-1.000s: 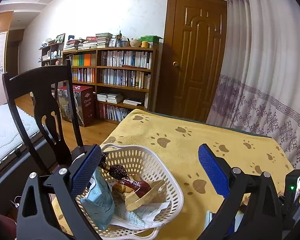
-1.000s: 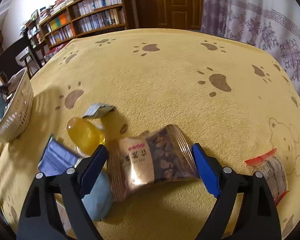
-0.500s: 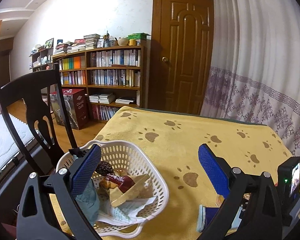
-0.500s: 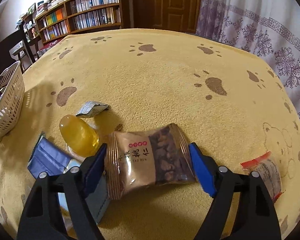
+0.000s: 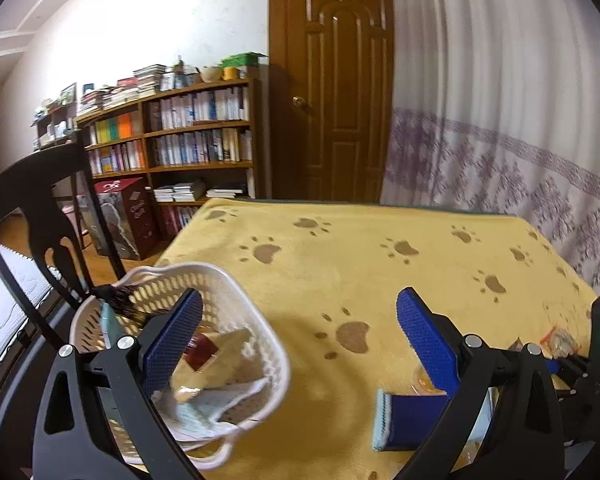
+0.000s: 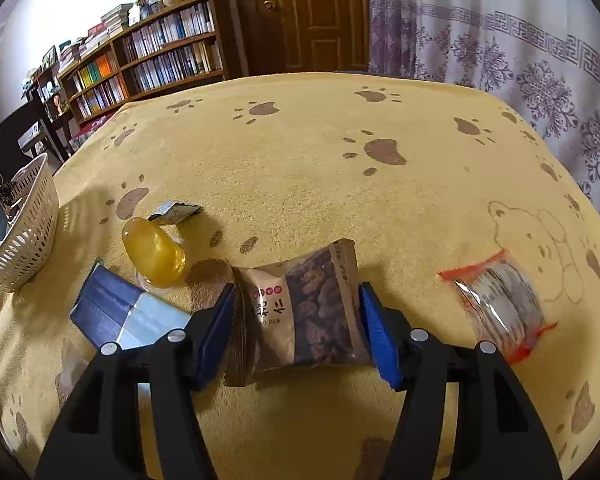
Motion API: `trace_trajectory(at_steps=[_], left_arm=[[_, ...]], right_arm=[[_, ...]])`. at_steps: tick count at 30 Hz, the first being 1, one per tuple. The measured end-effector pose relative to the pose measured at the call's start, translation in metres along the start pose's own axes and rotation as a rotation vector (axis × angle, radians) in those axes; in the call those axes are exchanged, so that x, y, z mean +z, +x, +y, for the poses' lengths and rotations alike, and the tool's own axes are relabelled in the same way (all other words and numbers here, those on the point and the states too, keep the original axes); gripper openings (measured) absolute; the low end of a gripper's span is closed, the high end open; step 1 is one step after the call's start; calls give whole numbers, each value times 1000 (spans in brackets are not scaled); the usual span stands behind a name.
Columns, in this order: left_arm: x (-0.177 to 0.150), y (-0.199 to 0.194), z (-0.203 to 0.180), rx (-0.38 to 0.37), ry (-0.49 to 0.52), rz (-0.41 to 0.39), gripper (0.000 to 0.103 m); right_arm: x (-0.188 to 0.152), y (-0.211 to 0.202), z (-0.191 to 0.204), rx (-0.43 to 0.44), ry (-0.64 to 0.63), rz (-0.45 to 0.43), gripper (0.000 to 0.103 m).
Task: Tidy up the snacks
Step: 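Lower the left gripper onto the yellow jelly cup and close on it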
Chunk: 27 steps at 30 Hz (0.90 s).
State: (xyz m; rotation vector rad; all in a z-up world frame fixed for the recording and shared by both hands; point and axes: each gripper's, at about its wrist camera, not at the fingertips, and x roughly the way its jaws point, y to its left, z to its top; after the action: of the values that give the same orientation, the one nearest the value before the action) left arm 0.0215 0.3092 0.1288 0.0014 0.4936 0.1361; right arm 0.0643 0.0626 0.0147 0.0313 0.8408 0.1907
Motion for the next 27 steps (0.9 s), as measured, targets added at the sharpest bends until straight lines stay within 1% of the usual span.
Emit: trace_trajectory(at_steps=[4,6,10,13,16,21,22,24,25,27], left_arm=[[-8,9,-15,-58,31,34,99],[-15,18,-27,-97,49,65,99],[-30,34,-43,-142,66,124,98],[-41,45,-54,-204,74,176,93],[-47,52,-64,-268,72,213,86],[-51,72,-80,-361,61,288,67],[-51,75,-83,-369,62,297,65],[-54,82,-88,-376,71,322,55],[-56,85,-91,-376,75,332,53],[-59,92,-97,-363,88,356,43]], right_arm=[[-6,-9,-7,18,25,-22,61],[-10,-14,-13,34,48,-32,61],[-13,-16,-18,58,67,-36,61],[-13,-17,-17,70,63,-38,61],[-13,-17,-17,80,64,-38,61],[-13,-17,-17,93,63,-36,61],[-13,-17,-17,96,65,-35,61],[-13,-16,-18,101,70,-33,61],[-14,-17,-18,102,71,-32,61],[-14,-16,-19,105,76,-30,61]])
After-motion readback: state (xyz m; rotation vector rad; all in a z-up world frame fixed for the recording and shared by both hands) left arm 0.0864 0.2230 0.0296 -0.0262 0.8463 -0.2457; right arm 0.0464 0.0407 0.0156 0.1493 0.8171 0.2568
